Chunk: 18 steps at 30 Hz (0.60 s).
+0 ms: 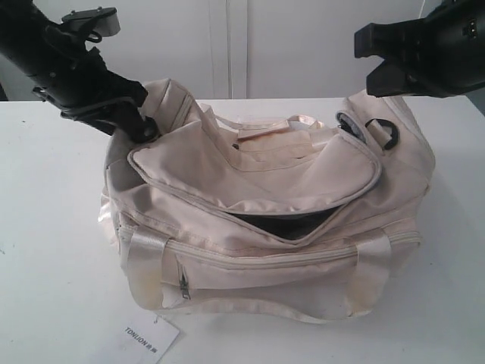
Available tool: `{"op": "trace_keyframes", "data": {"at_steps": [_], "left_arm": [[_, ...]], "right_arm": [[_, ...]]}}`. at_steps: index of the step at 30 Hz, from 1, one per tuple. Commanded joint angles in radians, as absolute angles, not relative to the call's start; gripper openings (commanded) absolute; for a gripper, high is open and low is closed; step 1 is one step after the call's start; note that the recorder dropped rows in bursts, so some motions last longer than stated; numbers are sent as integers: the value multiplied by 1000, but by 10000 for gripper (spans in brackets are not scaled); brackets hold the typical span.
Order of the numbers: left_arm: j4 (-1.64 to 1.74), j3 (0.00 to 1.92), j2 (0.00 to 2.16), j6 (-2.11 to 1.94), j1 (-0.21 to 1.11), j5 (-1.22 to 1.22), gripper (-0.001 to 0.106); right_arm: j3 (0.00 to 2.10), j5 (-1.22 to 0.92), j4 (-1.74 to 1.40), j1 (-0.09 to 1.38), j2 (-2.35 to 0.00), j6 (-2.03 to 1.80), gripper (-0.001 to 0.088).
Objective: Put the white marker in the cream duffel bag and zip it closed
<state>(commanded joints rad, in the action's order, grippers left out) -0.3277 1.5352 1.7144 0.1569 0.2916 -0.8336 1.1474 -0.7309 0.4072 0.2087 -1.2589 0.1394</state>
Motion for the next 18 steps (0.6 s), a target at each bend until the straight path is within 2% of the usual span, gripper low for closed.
{"op": "trace_keyframes", "data": {"at_steps": [1, 2, 5, 12, 15, 18], "left_arm": [[-328, 1535, 1714, 157, 292, -834, 290], [-328, 1535, 1712, 157, 292, -825, 173], [-332, 1535, 1704, 157, 292, -803, 0], [-464, 1537, 1683, 162, 276, -746, 0], [-589, 1537, 1683, 167, 220, -748, 0], [-784, 1537, 1683, 286, 154, -805, 0]], "right_arm": [[1147, -731, 407, 209, -1259, 139, 0], [1147, -731, 407, 209, -1259, 139, 0], [1147, -731, 407, 209, -1259, 139, 0], [1147, -731, 410, 209, -1259, 162, 0], [1147, -731, 422, 215, -1259, 206, 0], [1147, -732, 562, 261, -1259, 381, 0]]}}
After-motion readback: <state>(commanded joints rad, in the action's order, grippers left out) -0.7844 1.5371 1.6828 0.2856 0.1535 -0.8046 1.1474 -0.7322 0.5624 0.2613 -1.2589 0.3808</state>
